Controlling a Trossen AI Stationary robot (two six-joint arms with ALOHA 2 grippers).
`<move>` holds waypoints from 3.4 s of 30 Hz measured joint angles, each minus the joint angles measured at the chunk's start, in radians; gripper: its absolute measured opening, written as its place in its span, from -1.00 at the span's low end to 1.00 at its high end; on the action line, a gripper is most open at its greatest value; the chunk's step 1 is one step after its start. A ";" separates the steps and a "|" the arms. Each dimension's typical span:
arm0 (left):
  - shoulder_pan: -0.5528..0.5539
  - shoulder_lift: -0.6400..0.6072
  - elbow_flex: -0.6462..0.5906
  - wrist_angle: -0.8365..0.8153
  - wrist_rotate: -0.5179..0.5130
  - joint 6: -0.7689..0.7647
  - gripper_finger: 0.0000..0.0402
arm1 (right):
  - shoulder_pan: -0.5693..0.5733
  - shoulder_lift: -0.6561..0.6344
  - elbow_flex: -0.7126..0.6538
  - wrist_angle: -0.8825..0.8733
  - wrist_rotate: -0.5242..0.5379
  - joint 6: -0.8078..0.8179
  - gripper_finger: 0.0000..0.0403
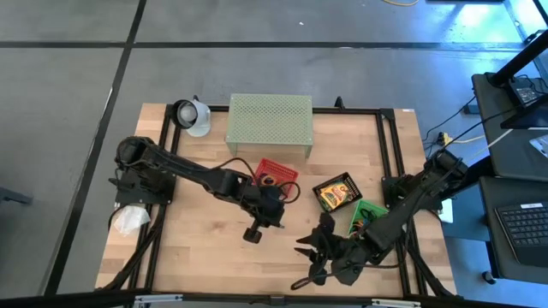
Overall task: Pick & Place Office Desk Supplies
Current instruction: Put the blue rubber band into the green bin
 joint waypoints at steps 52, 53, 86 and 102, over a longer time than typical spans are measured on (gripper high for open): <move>-0.065 -0.028 0.001 0.089 0.118 -0.051 -0.99 | -0.148 0.103 0.000 0.206 -0.102 -0.163 -0.97; -0.065 -0.028 0.001 0.089 0.118 -0.051 -0.99 | -0.148 0.103 0.000 0.206 -0.102 -0.164 -0.97; -0.059 -0.085 0.001 0.107 0.108 -0.110 -0.99 | -0.143 0.102 0.002 0.220 -0.173 -0.132 -1.00; -0.059 -0.099 0.001 0.084 0.113 -0.146 -0.22 | -0.143 0.093 0.003 0.201 -0.173 -0.125 -1.00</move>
